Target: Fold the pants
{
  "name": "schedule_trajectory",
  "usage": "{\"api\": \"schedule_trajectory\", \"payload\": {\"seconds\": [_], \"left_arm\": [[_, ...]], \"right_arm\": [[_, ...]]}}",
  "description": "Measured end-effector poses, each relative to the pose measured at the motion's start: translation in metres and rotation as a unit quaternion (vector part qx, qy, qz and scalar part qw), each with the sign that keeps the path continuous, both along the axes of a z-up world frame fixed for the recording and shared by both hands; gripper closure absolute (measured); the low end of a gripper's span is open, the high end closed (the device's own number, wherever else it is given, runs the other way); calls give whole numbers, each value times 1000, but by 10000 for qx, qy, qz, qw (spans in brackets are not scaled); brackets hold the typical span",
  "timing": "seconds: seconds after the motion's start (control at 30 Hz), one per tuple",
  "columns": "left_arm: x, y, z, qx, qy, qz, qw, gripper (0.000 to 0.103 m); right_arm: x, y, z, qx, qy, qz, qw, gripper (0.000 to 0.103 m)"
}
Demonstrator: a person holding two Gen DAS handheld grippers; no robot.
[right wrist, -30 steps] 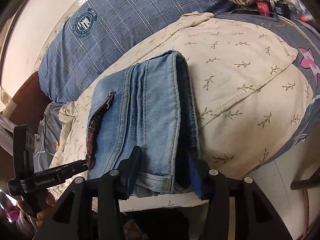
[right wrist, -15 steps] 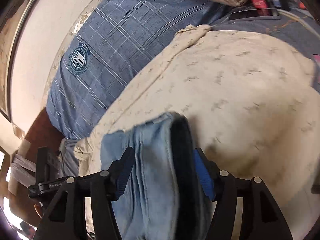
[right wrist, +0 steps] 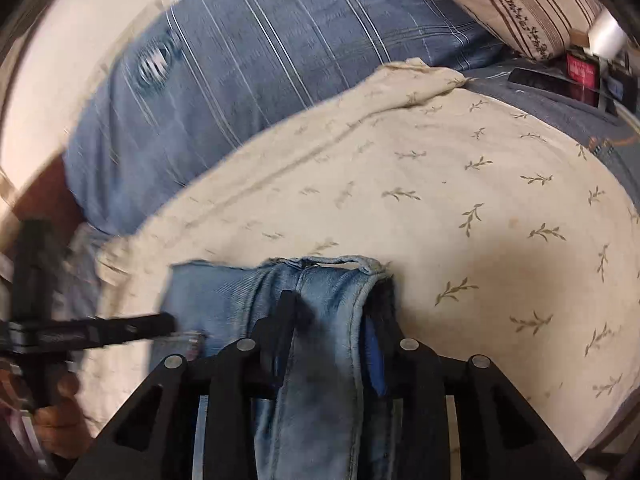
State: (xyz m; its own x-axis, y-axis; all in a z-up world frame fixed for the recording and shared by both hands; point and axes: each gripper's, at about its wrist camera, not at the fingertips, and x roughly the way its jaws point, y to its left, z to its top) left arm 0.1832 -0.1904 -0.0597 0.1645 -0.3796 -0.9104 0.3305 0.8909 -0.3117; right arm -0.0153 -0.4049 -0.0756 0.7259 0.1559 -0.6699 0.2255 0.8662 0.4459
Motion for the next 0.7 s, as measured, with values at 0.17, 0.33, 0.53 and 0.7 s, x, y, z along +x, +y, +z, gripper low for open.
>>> {"api": "schedule_trajectory", "payload": {"seconds": [0.17,0.33,0.53,0.7], "left_arm": [[-37,42,0,-572,458,-134,9972,50],[-63,40,-28,-670,1000,-202,9925,47],[-73,31,-24,-352,617,-296,9970,41],[-66,44,-24,-552,699,-247,9957,43]], "right_arm": [[-63,-15,2,940,-209,71,9953,44],[-77,11,-28,1018,301,430,9934,86],[-96,48,2,-967,42,319,9948,87],[-91,32,-20,-964,579,108,9936,74]]}}
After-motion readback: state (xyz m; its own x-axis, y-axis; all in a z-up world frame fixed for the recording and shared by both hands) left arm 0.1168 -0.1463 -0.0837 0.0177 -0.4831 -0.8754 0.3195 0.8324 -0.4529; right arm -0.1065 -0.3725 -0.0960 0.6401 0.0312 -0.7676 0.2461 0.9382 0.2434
